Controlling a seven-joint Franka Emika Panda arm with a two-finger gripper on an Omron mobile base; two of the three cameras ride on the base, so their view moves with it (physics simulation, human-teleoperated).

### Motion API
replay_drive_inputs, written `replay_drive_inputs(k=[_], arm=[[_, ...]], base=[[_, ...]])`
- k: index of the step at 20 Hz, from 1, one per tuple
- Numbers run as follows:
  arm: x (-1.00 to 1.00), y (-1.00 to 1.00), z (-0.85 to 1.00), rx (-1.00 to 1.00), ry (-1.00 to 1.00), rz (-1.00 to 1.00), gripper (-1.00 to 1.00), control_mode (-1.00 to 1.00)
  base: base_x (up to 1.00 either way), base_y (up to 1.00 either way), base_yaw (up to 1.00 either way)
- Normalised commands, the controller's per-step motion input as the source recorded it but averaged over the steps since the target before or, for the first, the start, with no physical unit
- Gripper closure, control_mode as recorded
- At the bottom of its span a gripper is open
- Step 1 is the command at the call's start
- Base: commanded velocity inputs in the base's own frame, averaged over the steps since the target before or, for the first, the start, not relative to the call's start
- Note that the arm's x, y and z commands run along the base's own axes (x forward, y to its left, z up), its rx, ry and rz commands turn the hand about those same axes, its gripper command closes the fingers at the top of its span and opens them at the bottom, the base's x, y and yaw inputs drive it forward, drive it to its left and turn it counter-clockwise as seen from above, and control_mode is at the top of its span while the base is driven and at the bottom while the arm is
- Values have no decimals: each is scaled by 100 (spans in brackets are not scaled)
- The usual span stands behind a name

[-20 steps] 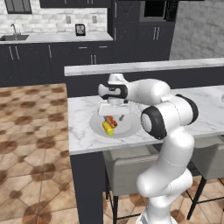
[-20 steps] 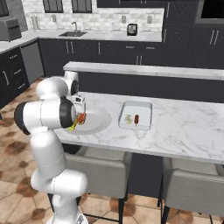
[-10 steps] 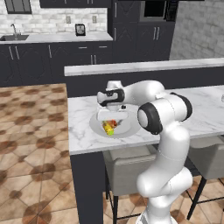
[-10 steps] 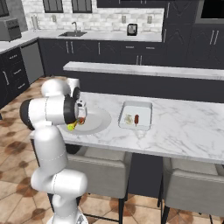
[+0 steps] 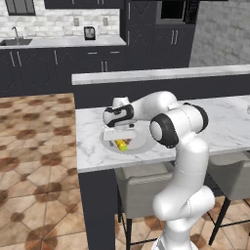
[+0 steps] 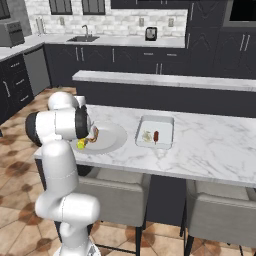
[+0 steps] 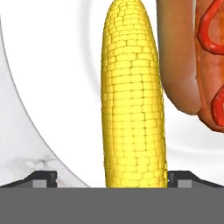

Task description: Place one cooked food and one vegetable from the large plate to each tupperware container.

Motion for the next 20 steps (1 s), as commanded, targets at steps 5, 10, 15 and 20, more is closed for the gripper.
replay_drive_inputs(k=[5, 10, 15, 20], arm=[[-3, -14, -1, 0, 0, -2, -100, -100], [0, 0, -5, 0, 0, 0, 100, -100], [0, 0, -22, 0, 0, 0, 100, -100], [-2, 0, -12, 0, 0, 0, 100, -100]], base=[[0, 0, 0], [0, 0, 0], [0, 0, 0], [0, 0, 0]])
